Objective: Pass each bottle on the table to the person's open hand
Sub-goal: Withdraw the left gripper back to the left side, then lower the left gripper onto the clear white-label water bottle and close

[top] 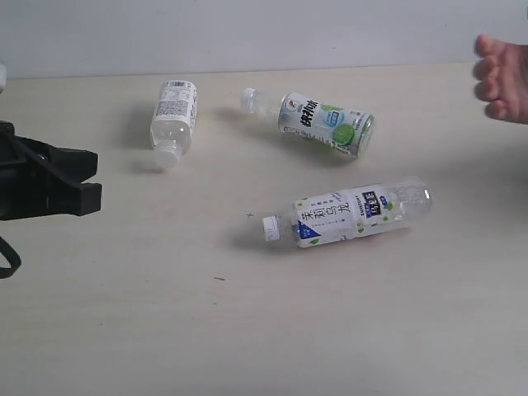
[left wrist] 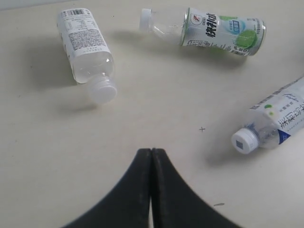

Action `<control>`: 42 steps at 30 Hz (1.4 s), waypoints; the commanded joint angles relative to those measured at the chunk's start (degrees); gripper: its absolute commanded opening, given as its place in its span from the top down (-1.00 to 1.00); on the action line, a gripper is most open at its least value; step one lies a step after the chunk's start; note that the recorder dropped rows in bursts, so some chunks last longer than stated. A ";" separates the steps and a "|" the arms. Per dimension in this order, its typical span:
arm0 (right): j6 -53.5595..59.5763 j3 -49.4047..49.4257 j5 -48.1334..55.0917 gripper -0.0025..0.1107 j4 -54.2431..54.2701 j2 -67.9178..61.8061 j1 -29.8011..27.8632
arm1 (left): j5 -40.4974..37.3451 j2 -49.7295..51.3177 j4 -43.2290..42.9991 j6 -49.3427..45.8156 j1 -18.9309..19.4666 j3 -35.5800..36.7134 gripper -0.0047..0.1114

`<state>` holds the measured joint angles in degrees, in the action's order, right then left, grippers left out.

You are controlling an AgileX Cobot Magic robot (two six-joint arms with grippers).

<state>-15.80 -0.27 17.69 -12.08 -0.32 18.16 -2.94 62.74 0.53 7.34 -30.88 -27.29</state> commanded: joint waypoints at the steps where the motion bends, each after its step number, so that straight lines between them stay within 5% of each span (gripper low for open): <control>1: 0.02 0.27 -0.23 0.96 -0.05 0.32 -0.35 | 1.91 -0.32 0.29 -0.25 0.10 0.01 0.92; 5: 0.02 0.27 -0.23 0.96 -0.05 0.32 -0.35 | 1.06 -0.07 0.29 1.09 0.10 -2.28 0.92; 10: 0.02 0.27 -0.23 0.96 -0.05 0.32 -0.35 | -12.05 3.08 0.29 2.90 0.10 -12.05 0.92; 19: 0.02 0.27 -0.23 0.96 -0.05 0.32 -0.35 | -19.80 13.99 0.29 3.57 0.10 -31.15 0.88; 25: 0.03 0.27 -0.10 0.96 -0.05 0.32 -0.35 | -27.73 25.90 0.00 4.72 2.68 -48.56 0.35; 30: 0.03 0.27 -0.10 0.96 -0.05 0.32 -0.35 | -39.68 39.38 0.00 5.48 7.21 -65.16 0.27; 35: 0.03 0.27 -0.10 0.96 -0.05 0.32 -0.35 | -43.53 51.20 0.00 4.83 8.00 -76.21 -0.44; 42: 0.01 0.27 -0.10 0.96 -0.05 0.32 -0.23 | -44.67 63.38 -0.53 4.90 8.49 -86.62 -0.45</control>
<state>-15.80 -0.27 17.69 -12.08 -0.32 18.16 -46.94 123.17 0.00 12.18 -22.91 -110.78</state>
